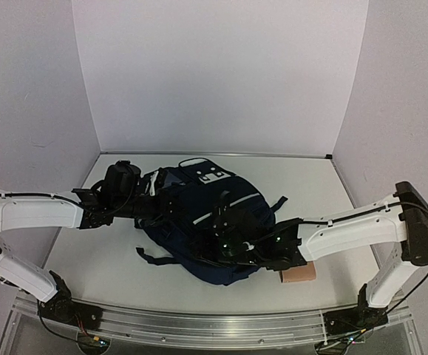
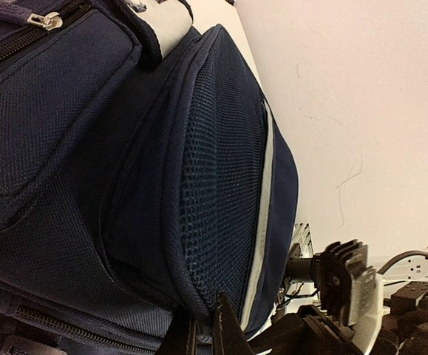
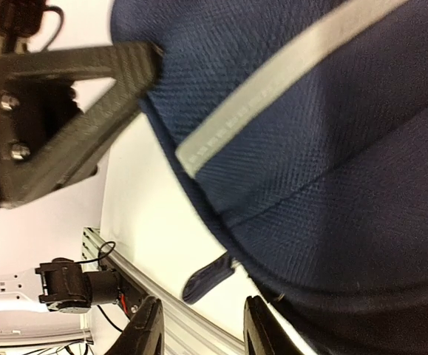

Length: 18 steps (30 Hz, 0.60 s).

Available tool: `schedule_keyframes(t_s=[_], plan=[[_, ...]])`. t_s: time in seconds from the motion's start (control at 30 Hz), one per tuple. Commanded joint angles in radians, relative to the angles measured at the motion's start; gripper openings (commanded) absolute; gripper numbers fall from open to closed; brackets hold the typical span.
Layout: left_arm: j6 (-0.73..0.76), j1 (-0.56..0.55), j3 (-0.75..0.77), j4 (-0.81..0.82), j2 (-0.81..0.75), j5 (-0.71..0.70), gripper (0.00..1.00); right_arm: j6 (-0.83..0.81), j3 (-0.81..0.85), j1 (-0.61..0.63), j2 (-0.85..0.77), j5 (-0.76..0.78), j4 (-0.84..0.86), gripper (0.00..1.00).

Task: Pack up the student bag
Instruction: Zip the student bag at the center of the board.

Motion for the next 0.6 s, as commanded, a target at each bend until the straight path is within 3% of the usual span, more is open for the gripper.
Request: schedule_keyframes(t_s=[0.0,0.57], plan=[[0.031,-0.007,0.076,0.150,-0.029,0.055,0.00,0.042,0.046,0.001,0.030,0.010,0.044,0.35],[0.026,-0.007,0.057,0.168,-0.039,0.055,0.00,0.111,0.076,-0.020,0.052,0.062,0.046,0.41]])
